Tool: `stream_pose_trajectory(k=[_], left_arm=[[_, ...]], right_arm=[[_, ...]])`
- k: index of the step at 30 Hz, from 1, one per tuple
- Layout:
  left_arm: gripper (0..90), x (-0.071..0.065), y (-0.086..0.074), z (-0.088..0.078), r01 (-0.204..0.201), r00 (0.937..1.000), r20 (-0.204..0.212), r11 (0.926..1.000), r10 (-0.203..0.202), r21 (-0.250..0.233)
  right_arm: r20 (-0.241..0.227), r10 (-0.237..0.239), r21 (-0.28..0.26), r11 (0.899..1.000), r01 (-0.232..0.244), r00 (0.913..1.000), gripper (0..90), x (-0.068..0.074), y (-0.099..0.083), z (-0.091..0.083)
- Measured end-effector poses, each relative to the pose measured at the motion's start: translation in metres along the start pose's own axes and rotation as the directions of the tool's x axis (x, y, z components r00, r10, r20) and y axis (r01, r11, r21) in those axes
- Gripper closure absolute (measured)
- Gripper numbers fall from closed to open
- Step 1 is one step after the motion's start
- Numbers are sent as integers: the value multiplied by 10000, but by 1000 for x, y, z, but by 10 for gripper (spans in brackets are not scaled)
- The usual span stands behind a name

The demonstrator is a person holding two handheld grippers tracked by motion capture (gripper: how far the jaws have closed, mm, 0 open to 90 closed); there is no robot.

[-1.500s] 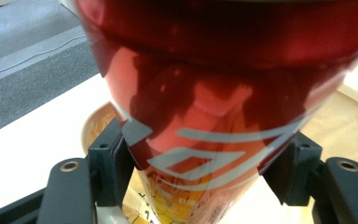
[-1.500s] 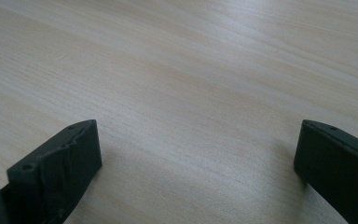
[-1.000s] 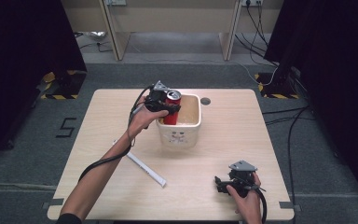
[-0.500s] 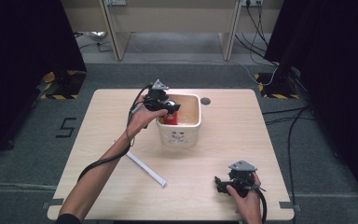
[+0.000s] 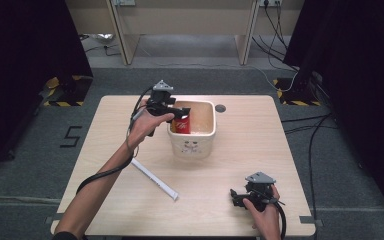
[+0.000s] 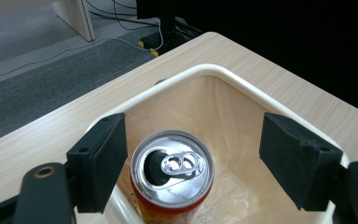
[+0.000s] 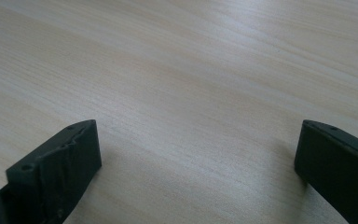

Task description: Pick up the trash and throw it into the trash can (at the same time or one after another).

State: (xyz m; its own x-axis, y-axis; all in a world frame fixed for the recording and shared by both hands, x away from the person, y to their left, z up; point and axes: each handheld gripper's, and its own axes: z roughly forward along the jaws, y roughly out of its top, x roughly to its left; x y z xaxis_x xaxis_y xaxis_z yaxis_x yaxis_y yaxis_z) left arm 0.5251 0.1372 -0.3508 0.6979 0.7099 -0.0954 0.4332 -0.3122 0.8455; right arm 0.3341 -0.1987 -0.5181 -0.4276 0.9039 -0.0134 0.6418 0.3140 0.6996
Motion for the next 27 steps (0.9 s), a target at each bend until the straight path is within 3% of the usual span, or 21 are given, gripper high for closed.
stream_pose_trajectory(k=[7, 9, 16, 25, 27], left_arm=[[229, 0, -8, -19, 79, 9999, -154, 9999, -78, 79], [229, 2, -12, -27, 269, 9996, -7, 9996, -269, 14], [231, -1, -19, -47, 186, 9995, 246, 9998, -185, -37], [234, 0, -32, -61, 112, 9998, 144, 9998, -109, -158], [237, 4, -42, -63, 126, 9999, 50, 9998, -125, -121]], right_arm=[[-7, 25, 16, 10000, -25, 10000, 7, 0, 0, 0], [-9, 27, 11, 10000, -27, 10000, 7, 0, 0, 0], [-4, 19, 15, 10000, -19, 10000, 7, 0, 0, 0], [1, 21, 7, 10000, -21, 10000, 7, 0, 0, 0], [1, 20, 4, 10000, -20, 10000, 7, 0, 0, 0]])
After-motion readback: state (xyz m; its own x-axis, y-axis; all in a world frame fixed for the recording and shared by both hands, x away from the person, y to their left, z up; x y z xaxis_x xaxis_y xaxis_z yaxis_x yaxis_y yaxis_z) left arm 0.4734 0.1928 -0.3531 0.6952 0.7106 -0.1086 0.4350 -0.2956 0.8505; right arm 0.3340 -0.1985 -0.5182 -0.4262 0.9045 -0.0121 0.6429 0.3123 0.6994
